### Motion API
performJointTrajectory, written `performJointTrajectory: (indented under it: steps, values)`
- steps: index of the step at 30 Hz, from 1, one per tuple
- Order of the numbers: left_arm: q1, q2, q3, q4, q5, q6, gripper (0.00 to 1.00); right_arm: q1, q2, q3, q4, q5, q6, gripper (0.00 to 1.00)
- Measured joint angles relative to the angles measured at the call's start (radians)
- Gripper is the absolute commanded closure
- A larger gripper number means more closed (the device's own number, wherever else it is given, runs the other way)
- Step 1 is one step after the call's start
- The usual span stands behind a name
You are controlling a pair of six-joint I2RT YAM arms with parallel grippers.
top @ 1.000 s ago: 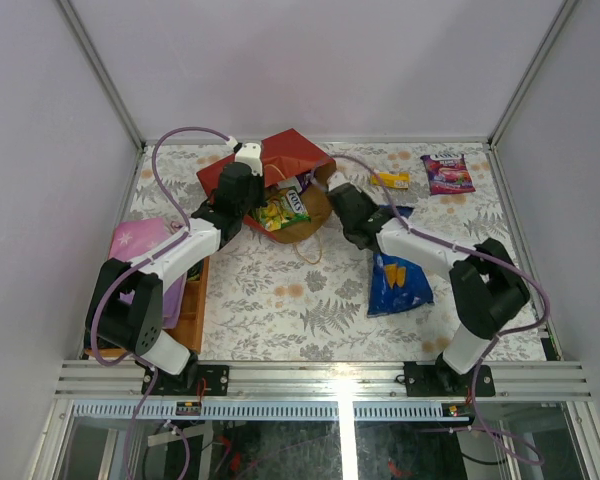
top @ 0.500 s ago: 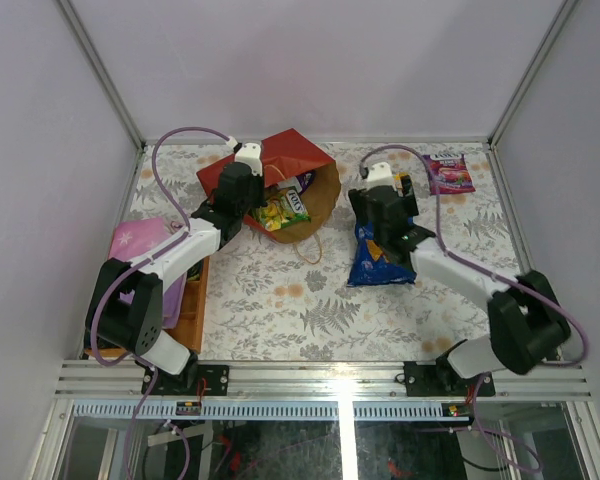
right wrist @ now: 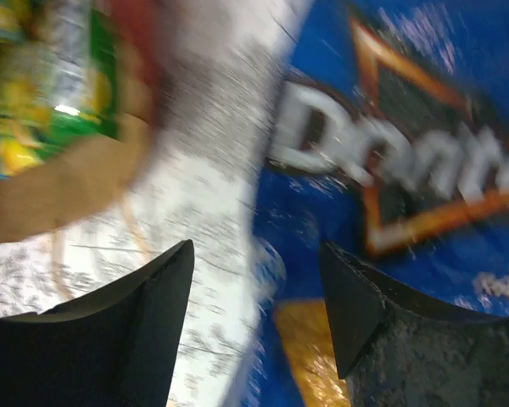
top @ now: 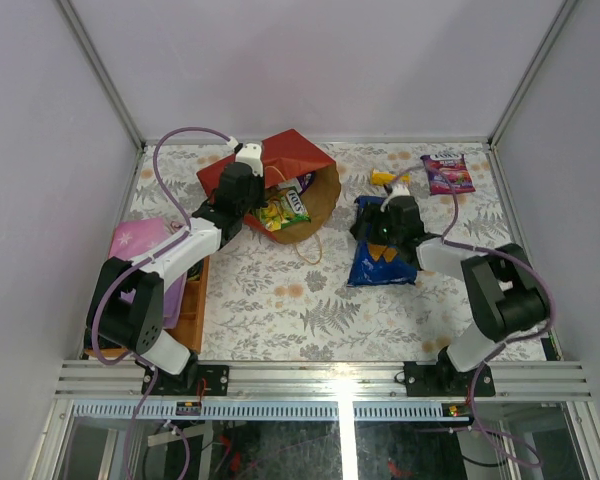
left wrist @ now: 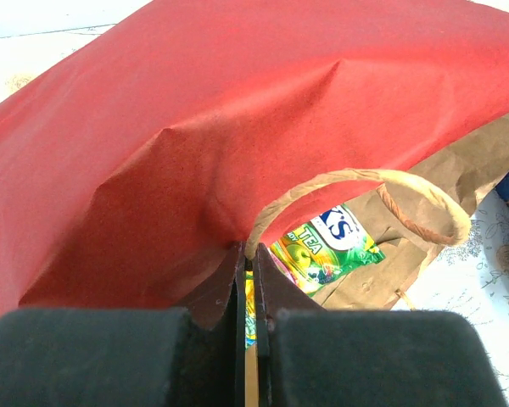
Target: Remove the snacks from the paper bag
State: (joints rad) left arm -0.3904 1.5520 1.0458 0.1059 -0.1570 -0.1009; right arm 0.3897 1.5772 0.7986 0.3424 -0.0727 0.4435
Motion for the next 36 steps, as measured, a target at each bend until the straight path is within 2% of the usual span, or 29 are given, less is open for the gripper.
performJointTrajectory:
  steps: [4,9,11,14,18,22,23,26,28,33,36]
  values:
    - [0.000,0.000,0.000,-0.001,0.000,0.000,1.00,-0.129,0.121,-0.148,0.169,-0.149,0.194,0.31]
    - [0.000,0.000,0.000,-0.002,-0.001,0.000,1.00,-0.282,0.124,-0.271,0.378,-0.272,0.388,0.24]
    - [0.001,0.000,0.000,-0.002,0.000,0.000,1.00,-0.327,0.100,-0.304,0.392,-0.297,0.418,0.19]
    - [0.003,0.000,0.000,-0.002,0.000,0.000,1.00,-0.393,0.023,-0.333,0.320,-0.304,0.421,0.16]
    - [0.006,0.000,0.000,-0.002,0.002,0.000,1.00,-0.446,-0.115,-0.325,0.072,-0.222,0.372,0.11]
    - [0.005,0.003,0.003,-0.003,0.004,-0.001,1.00,-0.454,-0.255,-0.284,-0.180,-0.077,0.305,0.10]
    - [0.005,0.004,0.003,-0.003,0.004,-0.002,1.00,-0.454,-0.288,-0.268,-0.224,-0.040,0.290,0.11]
    - [0.005,0.007,0.005,-0.005,0.012,-0.007,1.00,-0.455,-0.322,-0.209,-0.281,0.010,0.259,0.25]
    - [0.005,0.009,0.007,-0.007,0.016,-0.010,1.00,-0.452,-0.304,-0.144,-0.308,0.012,0.231,0.30]
    - [0.005,0.009,0.007,-0.010,0.018,-0.011,1.00,-0.363,-0.139,0.159,-0.417,0.062,0.094,0.42]
    - [0.005,0.009,0.008,-0.013,0.018,-0.011,1.00,-0.308,-0.050,0.274,-0.423,0.063,0.037,0.49]
